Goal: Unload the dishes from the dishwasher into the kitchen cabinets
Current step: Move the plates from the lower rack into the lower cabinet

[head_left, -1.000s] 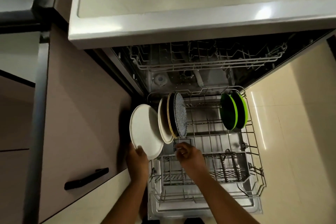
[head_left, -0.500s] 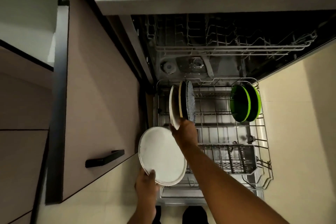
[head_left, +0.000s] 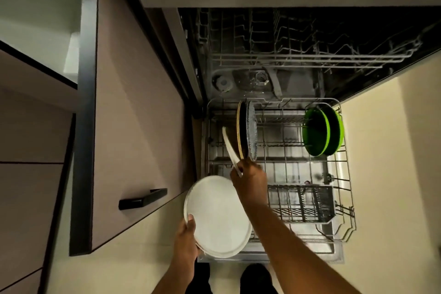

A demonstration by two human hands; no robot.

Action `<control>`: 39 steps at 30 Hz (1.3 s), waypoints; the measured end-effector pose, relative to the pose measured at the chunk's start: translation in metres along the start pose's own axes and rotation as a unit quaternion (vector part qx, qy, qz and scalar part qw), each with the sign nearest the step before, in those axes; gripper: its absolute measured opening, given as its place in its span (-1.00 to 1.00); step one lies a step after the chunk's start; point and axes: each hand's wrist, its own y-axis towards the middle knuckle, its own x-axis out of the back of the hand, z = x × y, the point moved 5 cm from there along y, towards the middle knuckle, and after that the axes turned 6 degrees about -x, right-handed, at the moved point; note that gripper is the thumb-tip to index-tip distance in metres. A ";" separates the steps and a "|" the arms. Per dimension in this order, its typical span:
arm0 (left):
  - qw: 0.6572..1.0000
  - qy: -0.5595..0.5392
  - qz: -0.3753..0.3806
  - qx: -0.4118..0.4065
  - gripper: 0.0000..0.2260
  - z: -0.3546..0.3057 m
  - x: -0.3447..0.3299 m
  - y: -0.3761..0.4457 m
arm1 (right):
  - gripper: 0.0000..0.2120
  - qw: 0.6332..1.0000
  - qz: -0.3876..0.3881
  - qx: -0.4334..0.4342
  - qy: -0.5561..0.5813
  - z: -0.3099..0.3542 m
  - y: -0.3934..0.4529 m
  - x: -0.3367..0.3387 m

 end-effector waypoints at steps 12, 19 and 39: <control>0.987 -0.132 0.000 0.091 -0.61 -0.007 -0.034 -0.020 | -0.73 0.966 0.102 0.217 -0.096 -0.011 -0.160 0.021; 0.970 -0.185 0.047 0.151 -0.61 -0.002 -0.046 -0.025 | -0.79 0.969 0.059 0.208 -0.121 -0.012 -0.167 0.023; 0.980 -0.074 0.123 0.134 -0.23 -0.008 -0.040 -0.017 | -0.69 0.967 0.175 0.161 -0.094 -0.005 -0.161 0.003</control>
